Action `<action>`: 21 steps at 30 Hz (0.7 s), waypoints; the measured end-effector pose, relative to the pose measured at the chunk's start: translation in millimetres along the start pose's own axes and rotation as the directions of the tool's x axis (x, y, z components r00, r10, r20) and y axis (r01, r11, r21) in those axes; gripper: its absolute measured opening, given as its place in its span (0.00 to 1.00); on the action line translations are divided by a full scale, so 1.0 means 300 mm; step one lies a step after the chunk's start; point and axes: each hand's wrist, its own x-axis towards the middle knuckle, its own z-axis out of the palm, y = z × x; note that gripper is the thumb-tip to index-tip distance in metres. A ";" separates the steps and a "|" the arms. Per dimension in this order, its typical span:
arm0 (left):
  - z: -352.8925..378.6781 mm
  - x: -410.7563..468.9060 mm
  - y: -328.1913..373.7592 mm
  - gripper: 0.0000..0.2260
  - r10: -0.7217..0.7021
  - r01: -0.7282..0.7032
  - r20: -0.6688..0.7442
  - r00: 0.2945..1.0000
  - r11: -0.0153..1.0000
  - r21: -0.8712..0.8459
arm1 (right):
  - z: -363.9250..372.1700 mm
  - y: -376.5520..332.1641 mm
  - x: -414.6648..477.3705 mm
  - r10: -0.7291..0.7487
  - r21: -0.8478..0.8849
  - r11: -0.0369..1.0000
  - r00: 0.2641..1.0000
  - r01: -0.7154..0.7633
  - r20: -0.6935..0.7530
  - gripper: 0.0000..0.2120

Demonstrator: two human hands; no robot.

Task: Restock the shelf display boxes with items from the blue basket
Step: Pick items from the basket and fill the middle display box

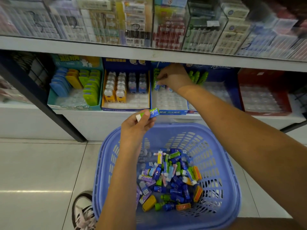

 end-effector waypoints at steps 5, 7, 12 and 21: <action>0.022 0.004 0.004 0.06 0.042 -0.042 0.003 0.999 0.999 -0.023 | 0.009 -0.030 -0.167 0.114 0.445 0.892 0.993 -0.083 -0.043 0.09; 0.044 0.008 0.001 0.06 0.087 -0.087 -0.007 0.996 0.996 -0.009 | 0.019 -0.034 -0.262 0.070 0.634 0.763 0.992 -0.122 0.106 0.04; 0.098 0.031 0.008 0.12 0.181 -0.183 0.033 0.983 0.978 0.095 | -0.004 -0.023 -0.345 0.061 0.766 0.640 0.998 -0.063 0.031 0.06; 0.150 0.073 -0.087 0.28 0.137 -0.451 0.432 0.891 0.175 0.875 | -0.081 0.032 -0.165 0.071 0.165 0.986 0.960 -0.026 -0.272 0.11</action>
